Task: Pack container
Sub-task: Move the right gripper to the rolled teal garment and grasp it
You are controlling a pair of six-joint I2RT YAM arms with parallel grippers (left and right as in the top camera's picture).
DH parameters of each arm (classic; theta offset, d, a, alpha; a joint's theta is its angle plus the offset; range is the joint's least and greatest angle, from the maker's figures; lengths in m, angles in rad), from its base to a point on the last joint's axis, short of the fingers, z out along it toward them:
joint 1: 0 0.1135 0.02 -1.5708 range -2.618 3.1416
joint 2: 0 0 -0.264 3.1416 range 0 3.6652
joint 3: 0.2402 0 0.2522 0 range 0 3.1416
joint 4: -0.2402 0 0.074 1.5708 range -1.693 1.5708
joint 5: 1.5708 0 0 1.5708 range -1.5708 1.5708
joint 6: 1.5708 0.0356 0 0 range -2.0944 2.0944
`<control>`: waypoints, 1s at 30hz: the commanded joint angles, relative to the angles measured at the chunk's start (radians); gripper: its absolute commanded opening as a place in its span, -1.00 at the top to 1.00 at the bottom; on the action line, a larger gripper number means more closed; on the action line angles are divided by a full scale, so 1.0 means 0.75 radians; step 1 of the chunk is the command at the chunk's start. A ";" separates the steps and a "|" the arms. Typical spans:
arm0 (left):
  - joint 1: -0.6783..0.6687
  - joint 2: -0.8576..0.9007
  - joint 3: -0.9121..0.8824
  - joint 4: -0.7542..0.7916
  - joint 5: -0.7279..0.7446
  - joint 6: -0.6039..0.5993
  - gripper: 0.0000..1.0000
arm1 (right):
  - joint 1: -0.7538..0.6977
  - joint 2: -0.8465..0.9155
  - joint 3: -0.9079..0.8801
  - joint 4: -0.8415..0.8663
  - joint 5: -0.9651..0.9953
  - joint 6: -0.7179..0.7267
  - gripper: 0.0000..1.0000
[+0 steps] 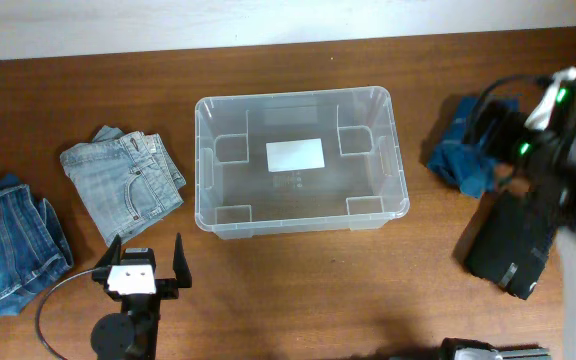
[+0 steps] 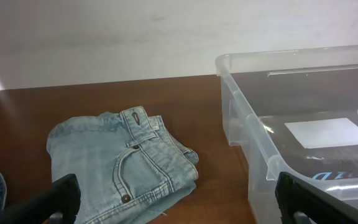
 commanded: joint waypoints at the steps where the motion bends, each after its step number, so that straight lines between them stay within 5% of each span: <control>1: 0.006 -0.009 -0.014 0.004 -0.006 0.021 -0.99 | -0.134 0.143 0.154 -0.030 -0.013 -0.053 -0.97; 13: 0.006 -0.009 -0.014 0.004 -0.006 0.021 -0.99 | -0.447 0.395 0.172 0.012 -0.160 -0.233 -0.99; 19: 0.006 -0.009 -0.014 0.004 -0.006 0.021 -0.99 | -0.514 0.587 0.172 0.060 -0.336 -0.314 -0.72; 30: 0.006 -0.009 -0.014 0.004 -0.006 0.021 -0.99 | -0.514 0.970 0.172 0.149 -0.543 -0.508 -0.60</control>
